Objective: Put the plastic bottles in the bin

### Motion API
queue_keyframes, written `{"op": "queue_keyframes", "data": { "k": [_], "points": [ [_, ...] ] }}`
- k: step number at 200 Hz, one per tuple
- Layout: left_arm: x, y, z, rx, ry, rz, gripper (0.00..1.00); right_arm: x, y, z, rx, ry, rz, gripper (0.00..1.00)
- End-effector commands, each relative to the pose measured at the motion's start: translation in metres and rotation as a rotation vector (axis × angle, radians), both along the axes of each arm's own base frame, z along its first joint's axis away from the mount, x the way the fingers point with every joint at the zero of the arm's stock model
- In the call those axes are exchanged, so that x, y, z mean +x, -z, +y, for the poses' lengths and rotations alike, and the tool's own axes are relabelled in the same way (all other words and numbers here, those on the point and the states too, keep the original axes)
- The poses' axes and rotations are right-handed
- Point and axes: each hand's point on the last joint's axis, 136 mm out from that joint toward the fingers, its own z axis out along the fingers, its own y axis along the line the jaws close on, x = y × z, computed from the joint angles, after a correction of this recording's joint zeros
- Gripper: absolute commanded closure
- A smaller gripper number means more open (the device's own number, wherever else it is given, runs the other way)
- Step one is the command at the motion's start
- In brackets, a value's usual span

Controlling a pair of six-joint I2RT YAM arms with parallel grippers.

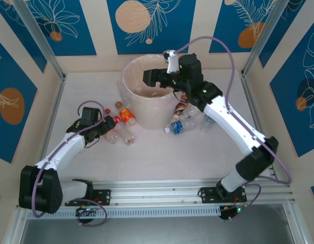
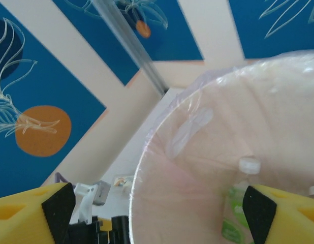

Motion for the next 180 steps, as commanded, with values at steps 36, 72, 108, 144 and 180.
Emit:
{"op": "queue_keyframes", "data": {
  "k": [36, 72, 108, 144, 180],
  "points": [
    [-0.005, 0.019, -0.007, -0.048, 0.011, 0.067, 0.06, -0.018, -0.012, -0.094, -0.083, 0.302, -0.213, 0.0],
    [-0.004, 0.03, -0.005, -0.059, -0.016, 0.047, 0.1, -0.026, 0.0, -0.148, -0.074, 0.47, -0.165, 0.01],
    [0.007, 0.039, -0.004, -0.06, -0.033, 0.027, 0.15, -0.046, -0.003, -0.155, 0.045, 0.399, -0.197, 0.0],
    [0.013, 0.053, -0.016, -0.134, -0.03, 0.034, 0.19, -0.048, 0.002, -0.164, 0.048, 0.427, -0.173, 0.0],
    [0.01, 0.068, -0.014, -0.135, -0.055, 0.061, 0.19, -0.045, 0.009, -0.164, 0.06, 0.426, -0.141, 0.0]
  ]
}}
